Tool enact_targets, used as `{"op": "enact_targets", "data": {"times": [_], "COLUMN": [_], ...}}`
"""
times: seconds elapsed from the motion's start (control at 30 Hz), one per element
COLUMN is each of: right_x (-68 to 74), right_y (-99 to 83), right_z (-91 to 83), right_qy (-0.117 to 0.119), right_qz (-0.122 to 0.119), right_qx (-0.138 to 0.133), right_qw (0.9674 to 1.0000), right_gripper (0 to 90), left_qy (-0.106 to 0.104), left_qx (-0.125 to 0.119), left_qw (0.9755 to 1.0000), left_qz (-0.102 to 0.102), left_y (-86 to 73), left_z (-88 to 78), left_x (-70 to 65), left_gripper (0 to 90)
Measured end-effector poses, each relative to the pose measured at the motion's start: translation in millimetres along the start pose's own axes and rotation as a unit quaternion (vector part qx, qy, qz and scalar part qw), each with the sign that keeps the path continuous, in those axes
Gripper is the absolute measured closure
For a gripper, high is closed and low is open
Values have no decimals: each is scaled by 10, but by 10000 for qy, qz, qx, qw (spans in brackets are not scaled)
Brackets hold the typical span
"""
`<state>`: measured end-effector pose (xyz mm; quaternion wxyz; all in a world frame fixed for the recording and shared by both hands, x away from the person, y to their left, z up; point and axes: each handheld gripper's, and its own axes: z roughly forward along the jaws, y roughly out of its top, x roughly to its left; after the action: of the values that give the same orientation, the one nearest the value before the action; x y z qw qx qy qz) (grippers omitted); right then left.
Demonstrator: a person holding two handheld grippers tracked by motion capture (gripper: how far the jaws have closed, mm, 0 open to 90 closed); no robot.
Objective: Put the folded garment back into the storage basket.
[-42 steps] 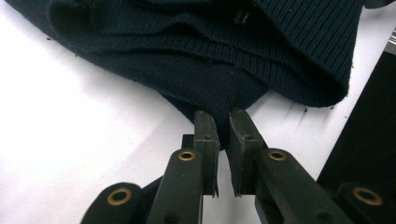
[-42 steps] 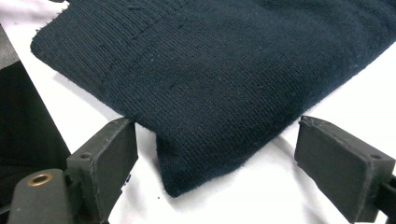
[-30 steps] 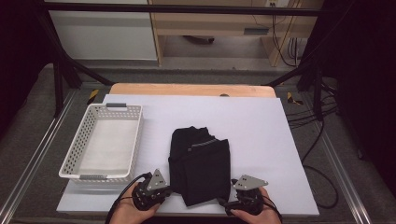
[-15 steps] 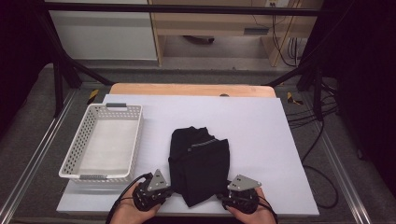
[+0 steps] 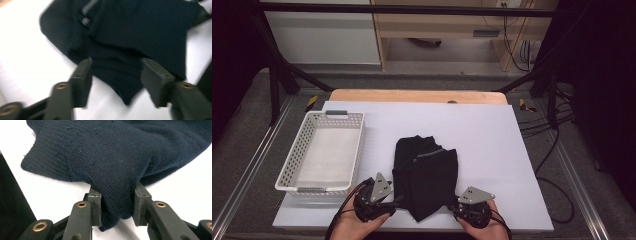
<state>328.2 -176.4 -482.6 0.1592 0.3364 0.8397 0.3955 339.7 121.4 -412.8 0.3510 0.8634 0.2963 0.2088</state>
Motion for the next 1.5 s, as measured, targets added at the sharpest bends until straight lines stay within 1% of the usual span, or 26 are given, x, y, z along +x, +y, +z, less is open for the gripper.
{"op": "enact_targets", "data": {"times": [0.07,0.1,0.13,0.17,0.23,0.3,0.37,0.47,0.5,0.6,0.67,0.77,0.9,0.97,1.07,1.13,1.2,1.3,1.4,1.5], "right_x": [0,-1,-4,-6,-7,-8,-7,-8,-9,-10,-15,-14,-15,-12,-13,-16,-16,-17,-19,-20], "right_y": [-1,-2,-4,-6,-7,-8,-8,-10,-11,-14,-15,-15,-15,-15,-16,-16,-16,-18,-19,-18], "right_z": [1,2,1,3,5,6,6,8,9,15,16,18,18,19,19,20,21,22,22,23], "right_qy": [8,17,24,33,34,36,37,33,39,65,80,76,78,67,66,74,79,76,95,103], "right_qz": [6,11,8,16,3,2,3,-23,-24,-28,-36,-47,-43,-54,-62,-73,-79,-96,-79,-63], "right_qx": [-2,-3,-2,-7,-15,-14,-12,-11,-7,0,0,-2,-4,-9,-5,-1,-4,-10,-11,-9], "right_qw": [10000,10000,10000,10000,10000,10000,10000,10000,10000,10000,10000,10000,10000,10000,10000,9999,9999,9999,9999,9999], "right_gripper": [661,660,659,658,658,658,657,656,655,653,651,649,648,647,646,645,644,643,643,643], "left_qy": [100,121,86,32,80,190,267,378,399,385,450,505,515,487,517,540,487,509,555,647], "left_qx": [-6,-1,4,1,6,6,59,102,123,133,173,157,219,227,283,395,415,475,553,639], "left_qw": [9999,9999,9998,9997,9995,9990,9984,9977,9972,9965,9965,9965,9963,9957,9948,9945,9944,9942,9938,9926], "left_qz": [-65,-86,-183,-248,-292,-406,-495,-562,-621,-728,-687,-642,-654,-760,-827,-806,-839,-818,-793,-804], "left_y": [100,150,200,251,353,447,536,627,663,733,780,840,871,868,845,822,807,793,752,694], "left_z": [50,88,131,171,257,356,459,575,625,705,740,779,860,913,1008,1085,1140,1192,1242,1282], "left_x": [53,91,136,185,287,389,491,589,625,686,707,721,742,762,772,757,747,749,763,786], "left_gripper": [304,240,240,216,211,204,201,191,184,171,166,157,148,145,140,137,138,138,146,148]}}
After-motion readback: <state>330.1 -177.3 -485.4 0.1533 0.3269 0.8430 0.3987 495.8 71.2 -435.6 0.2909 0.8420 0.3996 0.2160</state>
